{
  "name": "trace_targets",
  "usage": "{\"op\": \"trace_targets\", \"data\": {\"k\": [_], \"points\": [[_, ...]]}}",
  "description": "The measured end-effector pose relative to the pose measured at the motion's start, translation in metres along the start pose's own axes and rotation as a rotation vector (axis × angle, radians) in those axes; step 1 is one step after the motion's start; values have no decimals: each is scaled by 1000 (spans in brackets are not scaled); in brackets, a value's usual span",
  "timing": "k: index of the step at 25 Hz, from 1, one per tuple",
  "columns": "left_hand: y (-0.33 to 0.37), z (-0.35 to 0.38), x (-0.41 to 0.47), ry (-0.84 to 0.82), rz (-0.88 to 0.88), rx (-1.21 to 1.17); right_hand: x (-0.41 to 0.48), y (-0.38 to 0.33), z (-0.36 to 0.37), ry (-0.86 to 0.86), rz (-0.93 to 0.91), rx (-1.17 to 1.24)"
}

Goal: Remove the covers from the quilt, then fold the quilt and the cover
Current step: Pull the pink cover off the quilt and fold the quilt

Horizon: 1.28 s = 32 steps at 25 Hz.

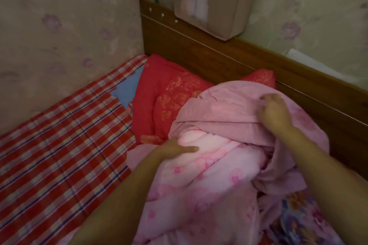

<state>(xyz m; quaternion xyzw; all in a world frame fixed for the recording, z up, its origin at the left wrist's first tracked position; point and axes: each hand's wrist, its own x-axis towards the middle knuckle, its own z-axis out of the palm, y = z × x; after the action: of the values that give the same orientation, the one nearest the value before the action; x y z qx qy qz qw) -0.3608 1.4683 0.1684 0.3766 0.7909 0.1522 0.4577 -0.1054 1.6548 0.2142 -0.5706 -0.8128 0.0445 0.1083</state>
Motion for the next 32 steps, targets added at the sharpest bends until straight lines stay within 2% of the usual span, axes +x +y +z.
{"op": "trace_targets", "data": {"k": [1,2,3,5,6,8,11,13,15,17,18,19,20,21,22,23,25,26,28,29,30,32], "points": [[1,19,5,-61,-11,13,0,-38,3,10,-133,102],[2,40,6,-101,15,-17,-3,-72,8,-93,-248,170],[0,61,4,-106,68,-36,-9,-101,15,-273,-320,137],[-6,86,-9,-114,178,-7,-24,-131,42,-562,-428,-165],[-7,92,-18,-114,207,26,-31,-129,56,-595,-475,-302],[-3,100,-41,-142,227,99,-43,-103,74,-476,-557,-413],[9,106,-71,-272,180,217,-34,-53,54,-194,-609,-283],[19,113,-87,-326,124,311,-5,1,21,-36,-502,-206],[31,139,-105,-369,60,342,14,76,-14,-76,-338,-203],[43,178,-122,-499,14,240,15,154,-35,-159,-105,-257],[47,196,-131,-597,-4,144,12,187,-33,-243,13,-301],[43,215,-132,-679,-27,51,6,210,-32,-397,86,-360],[40,228,-132,-725,-69,-33,-2,225,-27,-601,136,-454],[36,235,-129,-698,-112,-92,-4,231,-24,-777,127,-578],[32,239,-125,-561,-133,-96,0,226,-22,-871,77,-699],[25,241,-119,-352,-143,-64,5,202,-32,-869,21,-756],[22,244,-123,92,-196,55,8,128,-46,-691,-199,-696],[23,252,-130,152,-243,103,3,84,-42,-560,-390,-585],[25,276,-147,-50,-283,201,-38,-3,-33,-480,-771,-294],[19,290,-150,-133,-301,208,-58,-26,-19,-531,-878,-245],[16,301,-156,-200,-323,176,-77,-38,2,-642,-868,-259],[4,313,-164,-245,-387,84,-113,-28,48,-829,-844,-476]]}}
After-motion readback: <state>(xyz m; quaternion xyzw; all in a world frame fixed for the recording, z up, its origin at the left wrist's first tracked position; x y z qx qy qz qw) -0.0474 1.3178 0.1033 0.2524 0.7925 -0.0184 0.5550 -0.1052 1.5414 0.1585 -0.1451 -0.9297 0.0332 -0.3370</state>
